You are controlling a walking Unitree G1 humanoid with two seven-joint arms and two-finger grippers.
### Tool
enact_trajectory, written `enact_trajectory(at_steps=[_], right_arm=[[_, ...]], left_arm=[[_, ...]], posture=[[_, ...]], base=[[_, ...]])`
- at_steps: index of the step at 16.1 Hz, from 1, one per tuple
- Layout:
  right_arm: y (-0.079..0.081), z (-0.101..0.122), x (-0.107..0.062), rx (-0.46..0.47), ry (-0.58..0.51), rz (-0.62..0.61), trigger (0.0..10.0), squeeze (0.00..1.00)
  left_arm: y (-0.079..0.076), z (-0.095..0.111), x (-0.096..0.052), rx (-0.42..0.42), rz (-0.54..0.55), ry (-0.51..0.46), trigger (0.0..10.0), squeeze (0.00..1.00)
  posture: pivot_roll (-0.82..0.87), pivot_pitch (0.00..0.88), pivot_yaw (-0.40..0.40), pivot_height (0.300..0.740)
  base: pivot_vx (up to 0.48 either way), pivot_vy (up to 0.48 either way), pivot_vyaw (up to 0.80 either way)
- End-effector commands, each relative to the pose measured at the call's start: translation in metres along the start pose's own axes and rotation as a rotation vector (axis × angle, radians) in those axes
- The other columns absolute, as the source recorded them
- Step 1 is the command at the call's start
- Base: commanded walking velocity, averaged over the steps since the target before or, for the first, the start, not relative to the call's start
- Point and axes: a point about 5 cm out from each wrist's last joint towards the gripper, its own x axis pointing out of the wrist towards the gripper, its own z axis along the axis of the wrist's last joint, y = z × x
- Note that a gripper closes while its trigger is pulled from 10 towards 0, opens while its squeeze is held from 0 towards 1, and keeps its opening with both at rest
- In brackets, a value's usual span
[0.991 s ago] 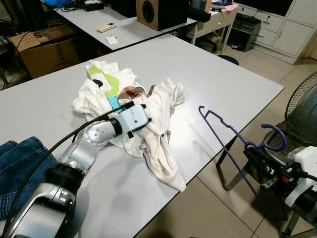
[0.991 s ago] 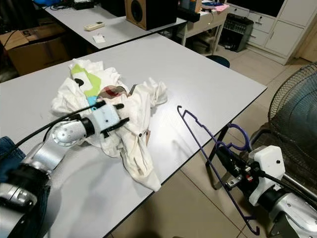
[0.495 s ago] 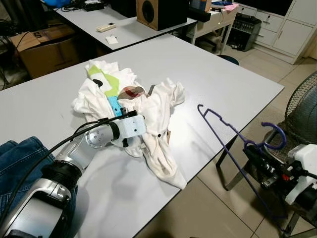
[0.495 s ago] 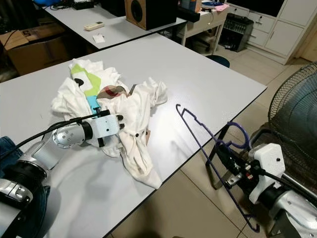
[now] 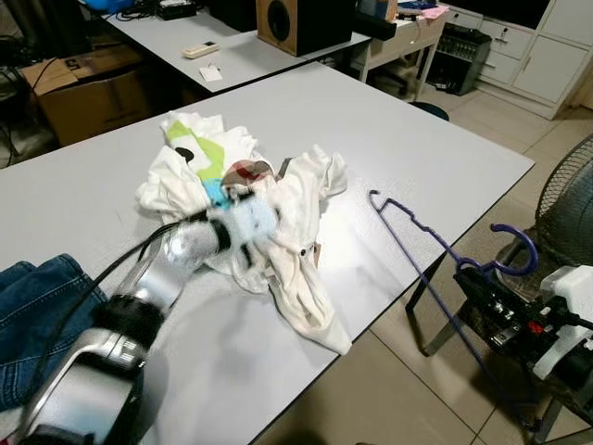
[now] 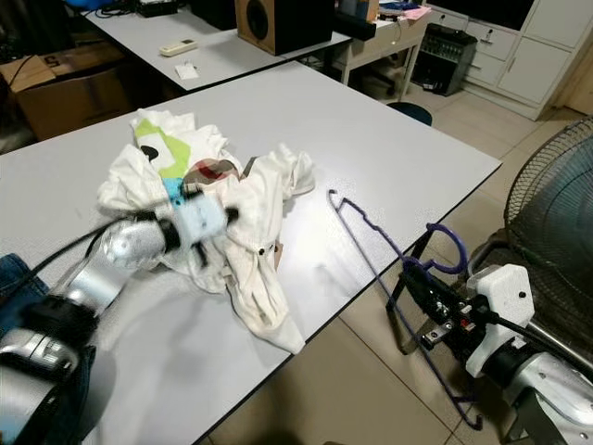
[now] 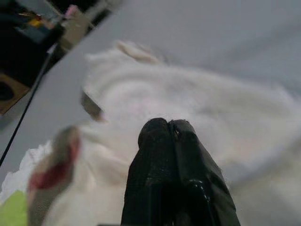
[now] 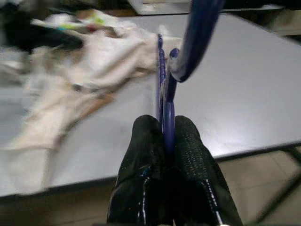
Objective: Hang hanger
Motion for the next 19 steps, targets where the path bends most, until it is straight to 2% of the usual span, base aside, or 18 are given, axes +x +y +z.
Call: enact_trajectory(at_steps=[1,6,7,8,9,10,11,12,13,14,16,19], right_arm=[[0.014,0.015,0.001,0.010,-0.039,0.121,10.0,0.00],[0.044,0.013,0.007,0.046,-0.008,0.313,10.0,0.00],[0.046,0.010,0.008,0.043,0.010,0.323,10.0,0.00],[0.046,0.009,0.008,0.041,0.019,0.323,10.0,0.00],[0.042,0.006,0.006,0.018,0.050,0.276,10.0,0.00],[0.027,-0.002,0.001,-0.016,0.093,0.157,10.0,0.00],[0.014,-0.007,-0.004,-0.034,0.117,0.068,10.0,0.00],[0.009,-0.008,-0.006,-0.041,0.123,0.043,10.0,0.00],[-0.002,-0.004,-0.013,-0.055,0.117,-0.018,10.0,0.00],[-0.007,0.000,-0.018,-0.064,0.098,-0.057,10.0,0.00],[-0.022,0.021,-0.033,-0.030,-0.019,-0.185,10.0,0.00],[-0.021,0.014,-0.037,0.002,-0.005,-0.183,10.0,0.00]], left_arm=[[0.028,0.024,0.004,-0.079,0.119,-0.089,0.0,0.00],[0.061,0.065,0.010,-0.133,0.238,-0.246,0.0,0.00],[0.058,0.065,0.009,-0.062,0.166,-0.225,0.0,0.00],[0.055,0.062,0.009,-0.032,0.118,-0.211,0.0,0.00],[0.050,0.050,0.005,0.019,0.064,-0.154,0.0,0.00],[0.049,0.031,-0.002,0.060,0.064,-0.063,10.0,0.00],[0.052,0.021,-0.008,0.060,0.089,-0.025,10.0,0.00],[0.053,0.017,-0.010,0.059,0.111,-0.011,10.0,0.00],[0.054,0.007,-0.015,0.037,0.131,0.020,10.0,1.00],[0.051,0.001,-0.018,0.017,0.121,0.033,10.0,1.00],[0.036,-0.014,-0.022,-0.118,0.077,0.050,10.0,1.00],[0.011,-0.030,-0.030,-0.165,-0.033,0.073,10.0,1.00]], posture=[[-0.12,0.000,0.024,0.740],[-0.12,0.000,0.049,0.740],[-0.11,0.000,0.057,0.740],[-0.11,0.000,0.057,0.740],[-0.11,0.000,0.064,0.740],[-0.11,0.000,0.069,0.740],[-0.11,0.000,0.069,0.740],[-0.11,0.000,0.069,0.740],[-0.12,0.000,0.065,0.740],[-0.12,0.000,0.062,0.740],[-0.13,0.000,0.066,0.740],[-0.16,0.000,0.074,0.740]], base=[[0.000,0.000,0.00],[0.000,0.000,0.00],[0.000,0.000,0.00],[0.000,0.000,0.00],[0.000,0.000,0.00],[0.000,0.000,0.00],[0.000,0.000,0.00],[0.000,0.000,0.00],[0.000,0.000,0.00],[0.000,0.000,0.00],[0.000,0.000,0.00],[0.000,0.000,0.00]])
